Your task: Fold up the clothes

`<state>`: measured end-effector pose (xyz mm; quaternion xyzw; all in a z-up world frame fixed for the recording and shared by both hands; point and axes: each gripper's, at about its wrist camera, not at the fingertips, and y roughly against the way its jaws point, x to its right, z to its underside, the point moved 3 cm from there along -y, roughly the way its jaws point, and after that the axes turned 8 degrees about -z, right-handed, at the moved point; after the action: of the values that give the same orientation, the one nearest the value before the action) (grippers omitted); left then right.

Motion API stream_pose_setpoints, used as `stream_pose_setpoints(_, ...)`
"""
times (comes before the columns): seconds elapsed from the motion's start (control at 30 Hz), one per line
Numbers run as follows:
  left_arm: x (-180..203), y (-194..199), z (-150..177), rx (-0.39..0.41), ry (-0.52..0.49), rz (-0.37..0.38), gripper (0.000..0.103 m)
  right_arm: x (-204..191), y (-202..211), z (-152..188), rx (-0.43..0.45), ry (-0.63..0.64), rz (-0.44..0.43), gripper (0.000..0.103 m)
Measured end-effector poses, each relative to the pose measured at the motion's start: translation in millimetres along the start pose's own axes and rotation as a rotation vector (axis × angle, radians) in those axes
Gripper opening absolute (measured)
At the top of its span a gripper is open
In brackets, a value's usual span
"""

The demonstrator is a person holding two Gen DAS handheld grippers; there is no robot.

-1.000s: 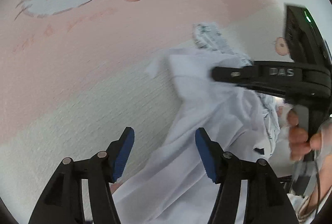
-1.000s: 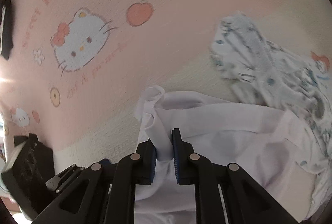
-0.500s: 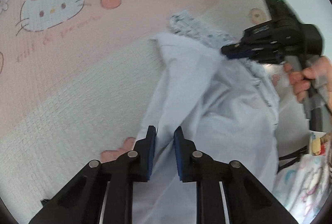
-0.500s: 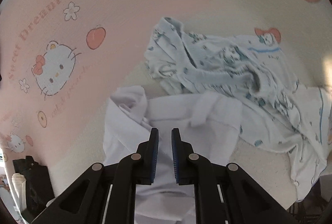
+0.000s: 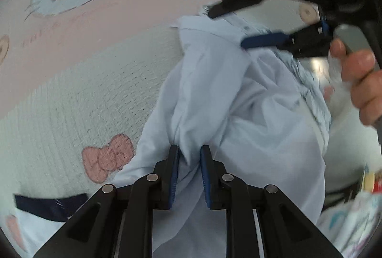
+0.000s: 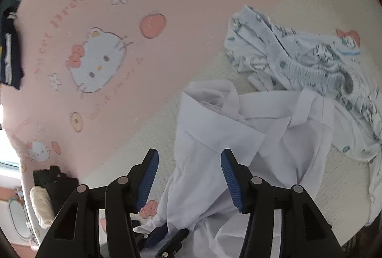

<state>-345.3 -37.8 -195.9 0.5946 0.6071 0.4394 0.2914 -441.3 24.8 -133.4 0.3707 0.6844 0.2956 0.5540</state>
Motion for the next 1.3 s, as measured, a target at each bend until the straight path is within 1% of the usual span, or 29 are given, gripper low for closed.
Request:
stream_pose_setpoints(0.07,5,1,3,0.02,-0.045,-0.03,0.017,5,-6,-1,-0.011,-0.044,0.005,0.054)
stream_pose_setpoints(0.13,10,1,5,0.038,-0.099,-0.059,0.017,7,-6,0,-0.005,-0.077,-0.043,0.054)
stream_pose_setpoints(0.17,10,1,6,0.041,-0.103,-0.061,0.017,7,-6,-1,-0.006,-0.094,-0.079,0.054)
stream_pose_setpoints(0.23,3,3,6,0.04,-0.057,-0.031,0.017,6,-2,-2,0.001,-0.118,-0.132,0.054)
stream_pose_setpoints(0.27,0,4,6,0.039,-0.033,-0.016,0.017,5,-2,-3,0.003,-0.117,-0.133,0.054)
stream_pose_setpoints(0.33,-4,4,5,0.034,-0.006,0.012,0.016,2,-6,-2,-0.021,-0.106,-0.139,0.054)
stream_pose_setpoints(0.37,-4,4,5,0.031,-0.008,0.015,0.016,0,-9,-1,-0.033,-0.101,-0.135,0.054)
stream_pose_setpoints(0.5,-7,10,2,0.025,-0.015,0.027,0.017,3,-36,1,-0.092,-0.092,0.025,0.053)
stream_pose_setpoints(0.53,-9,13,0,0.028,-0.006,0.034,0.017,4,-42,1,-0.103,-0.09,0.066,0.05)
stream_pose_setpoints(0.57,-12,16,-2,0.028,0.005,0.053,0.017,6,-44,2,-0.101,-0.091,0.073,0.046)
stream_pose_setpoints(0.6,-15,20,-5,0.028,0.014,0.072,0.017,7,-45,2,-0.099,-0.093,0.081,0.03)
stream_pose_setpoints(0.63,-19,23,-7,0.024,0.024,0.078,0.017,8,-47,3,-0.097,-0.094,0.088,0.018)
stream_pose_setpoints(0.7,-28,30,-15,0.014,0.035,0.059,0.017,11,-50,4,-0.093,-0.097,0.103,0.008)
stream_pose_setpoints(0.8,-43,43,-24,0.032,0.031,0.054,0.017,6,-45,5,-0.065,-0.071,0.114,0.005)
stream_pose_setpoints(0.83,-48,44,-27,0.026,0.019,0.06,0.018,4,-41,5,-0.049,-0.054,0.127,0.005)
stream_pose_setpoints(0.87,-53,46,-30,0.019,0.006,0.066,0.024,1,-37,5,-0.033,-0.042,0.132,0.005)
stream_pose_setpoints(0.9,-57,47,-32,0.013,-0.006,0.072,0.035,-1,-32,6,-0.016,-0.031,0.138,0.005)
stream_pose_setpoints(0.93,-61,48,-35,0.008,-0.019,0.077,0.041,-3,-28,6,-0.001,-0.024,0.141,0.005)
stream_pose_setpoints(0.97,-58,45,-41,0.008,-0.036,0.079,0.046,-2,-25,8,0.007,-0.038,0.134,0.005)
stream_pose_setpoints(1.0,-55,42,-46,0.007,-0.052,0.086,0.046,-2,-21,9,0.015,-0.053,0.121,0.005)
stream_pose_setpoints(1.07,-46,36,-51,-0.009,-0.067,0.152,0.046,0,-13,11,0.031,-0.066,0.098,0.005)
stream_pose_setpoints(1.13,-40,32,-54,-0.024,-0.094,0.17,0.046,1,-1,14,0.053,-0.074,0.068,0.005)
stream_pose_setpoints(1.17,-38,29,-55,-0.021,-0.117,0.161,0.046,1,4,15,0.071,-0.076,0.051,0.005)
stream_pose_setpoints(1.2,-36,26,-55,-0.024,-0.134,0.155,0.046,1,12,15,0.097,-0.081,0.024,0.005)
stream_pose_setpoints(1.27,-32,22,-52,-0.044,-0.13,0.189,0.046,2,24,12,0.15,-0.095,-0.061,0.005)
stream_pose_setpoints(1.3,-31,19,-50,-0.053,-0.125,0.204,0.046,5,28,6,0.169,-0.104,-0.088,0.004)
